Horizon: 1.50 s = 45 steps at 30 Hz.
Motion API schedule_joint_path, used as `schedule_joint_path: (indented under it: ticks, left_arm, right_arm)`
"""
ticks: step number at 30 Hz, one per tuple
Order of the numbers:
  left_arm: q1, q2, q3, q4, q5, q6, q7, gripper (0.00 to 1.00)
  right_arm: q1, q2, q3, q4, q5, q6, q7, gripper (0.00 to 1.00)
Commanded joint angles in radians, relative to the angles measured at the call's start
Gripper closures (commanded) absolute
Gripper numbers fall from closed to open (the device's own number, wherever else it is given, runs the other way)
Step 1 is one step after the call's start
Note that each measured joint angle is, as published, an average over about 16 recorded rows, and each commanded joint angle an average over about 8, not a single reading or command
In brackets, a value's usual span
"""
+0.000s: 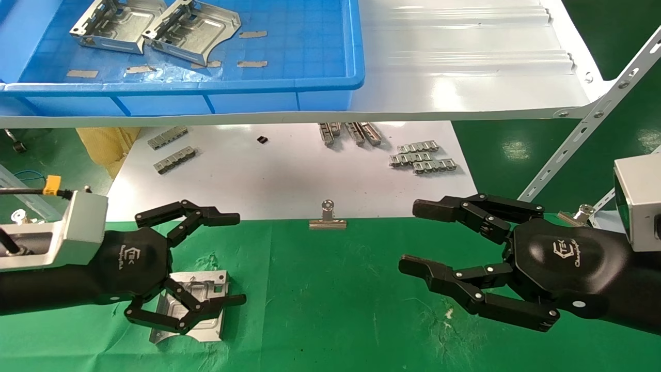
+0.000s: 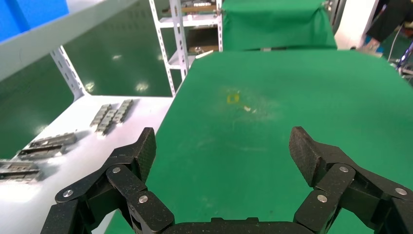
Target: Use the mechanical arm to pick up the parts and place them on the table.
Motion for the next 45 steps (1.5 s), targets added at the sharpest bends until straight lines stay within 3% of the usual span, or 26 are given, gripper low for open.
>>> schedule_joint_path:
  ticks: [1, 27, 45]
  left_arm:
    - [0.019, -0.007, -0.024, -0.033, -0.006, -0.004, -0.029, 0.00]
    - [0.262, -0.088, -0.324, -0.448, -0.081, -0.052, -0.382, 0.00]
    - [0.268, -0.090, -0.331, -0.457, -0.085, -0.054, -0.387, 0.00]
  right_arm:
    - [0.000, 0.000, 0.000, 0.000, 0.000, 0.000, 0.000, 0.00]
    - [0.000, 0.000, 0.000, 0.000, 0.000, 0.000, 0.000, 0.00]
    - [0.000, 0.000, 0.000, 0.000, 0.000, 0.000, 0.000, 0.00]
